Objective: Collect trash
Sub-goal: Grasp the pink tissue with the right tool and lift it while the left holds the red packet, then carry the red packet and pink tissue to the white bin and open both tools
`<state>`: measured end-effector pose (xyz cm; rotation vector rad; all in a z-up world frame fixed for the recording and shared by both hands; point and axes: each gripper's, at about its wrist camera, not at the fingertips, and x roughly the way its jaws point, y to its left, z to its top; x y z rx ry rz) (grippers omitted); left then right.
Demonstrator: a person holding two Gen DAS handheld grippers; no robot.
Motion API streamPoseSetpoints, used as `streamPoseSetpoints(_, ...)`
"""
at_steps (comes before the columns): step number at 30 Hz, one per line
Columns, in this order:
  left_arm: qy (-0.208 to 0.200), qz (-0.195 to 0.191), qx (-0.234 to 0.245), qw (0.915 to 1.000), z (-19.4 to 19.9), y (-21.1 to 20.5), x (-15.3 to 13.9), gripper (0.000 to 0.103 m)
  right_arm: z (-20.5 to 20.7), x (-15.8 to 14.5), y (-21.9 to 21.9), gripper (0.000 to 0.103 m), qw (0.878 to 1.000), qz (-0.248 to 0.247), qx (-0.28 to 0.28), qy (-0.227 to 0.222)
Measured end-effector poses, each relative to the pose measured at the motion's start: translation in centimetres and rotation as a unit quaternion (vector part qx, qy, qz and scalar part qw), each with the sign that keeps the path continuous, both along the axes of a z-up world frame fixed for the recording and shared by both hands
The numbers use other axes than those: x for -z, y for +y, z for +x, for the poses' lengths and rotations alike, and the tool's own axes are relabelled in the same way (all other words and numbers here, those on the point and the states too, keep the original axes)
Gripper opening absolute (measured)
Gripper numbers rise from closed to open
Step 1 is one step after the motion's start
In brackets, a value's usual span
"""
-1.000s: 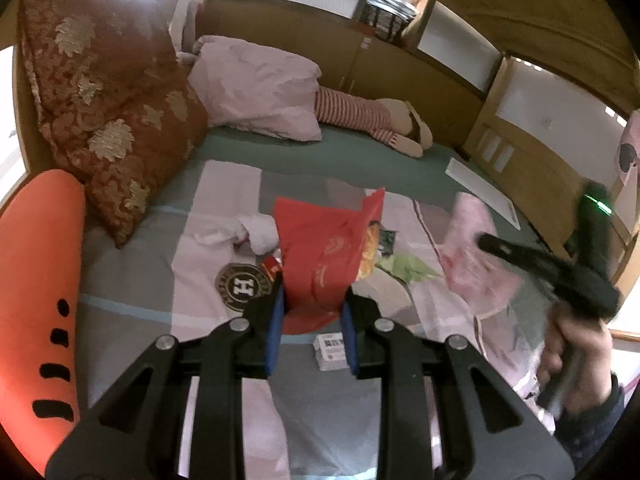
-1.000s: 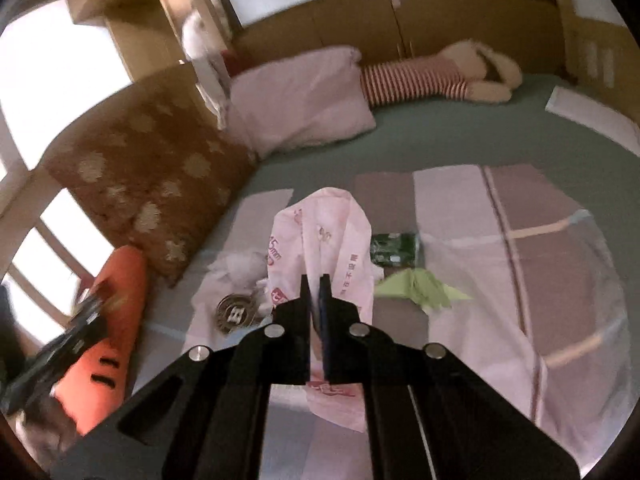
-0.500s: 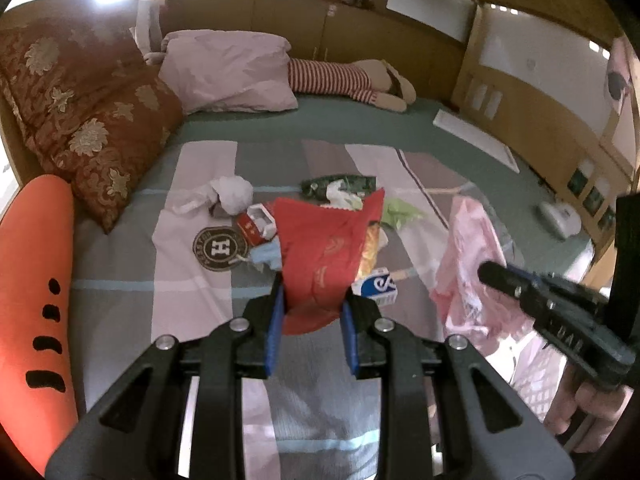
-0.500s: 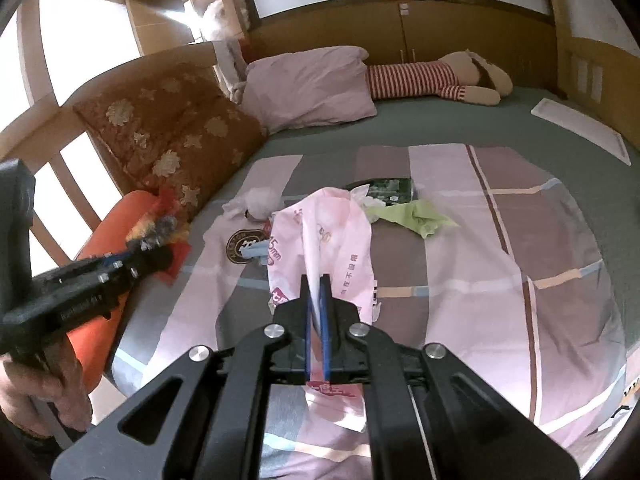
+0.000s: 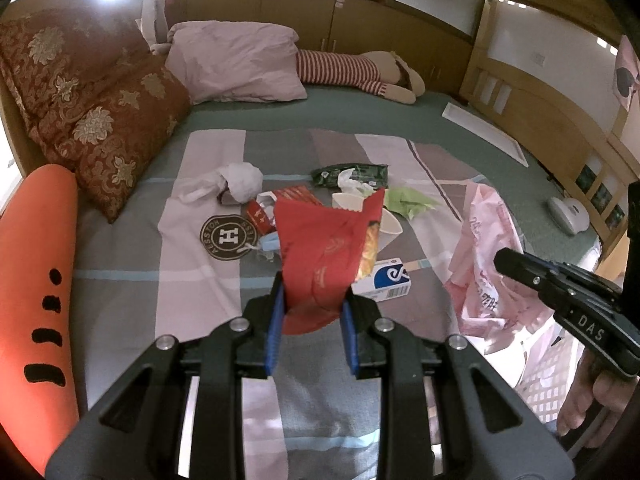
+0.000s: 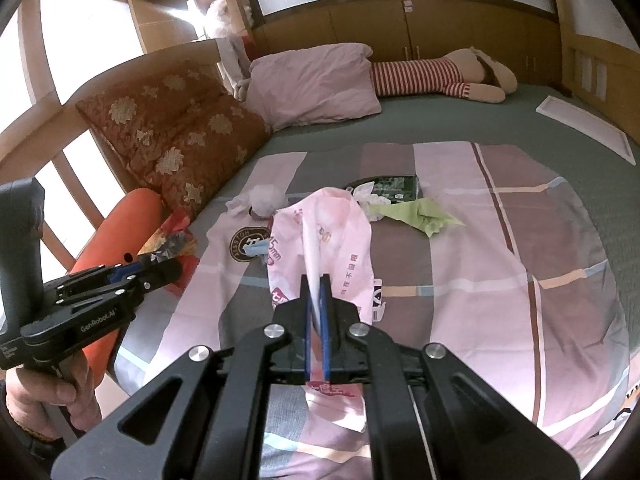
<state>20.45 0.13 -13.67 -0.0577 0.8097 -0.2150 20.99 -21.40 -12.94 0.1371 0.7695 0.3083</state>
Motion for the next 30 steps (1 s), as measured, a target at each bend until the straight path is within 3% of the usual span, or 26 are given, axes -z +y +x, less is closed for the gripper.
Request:
streamPoseSetpoints(12, 0.006, 0.001, -0.003, 1.0, 0.5, 0.2, 0.3, 0.026, -0.2, -0.1, -0.3, 0.004, 1.0, -0.016, 0.008, -0.012)
streamPoseSetpoints(19, 0.009, -0.006, 0.002, 0.9999, 0.7, 0.0, 0.4, 0.026, -2.6, -2.0, -3.5, 0.004, 0.998, -0.024, 0.038, -0.04)
streamPoseSetpoints(24, 0.009, -0.017, 0.033, 0.9993, 0.4, -1.5, 0.5, 0.026, -8.9, -5.5, -10.3, 0.004, 0.992, -0.047, 0.092, -0.077)
streamPoseSetpoints(30, 0.008, -0.008, 0.094, 0.9955, -0.7, -5.4, 0.9, 0.026, -17.7, -4.9, -19.6, 0.004, 0.978, -0.069, 0.186, -0.058)
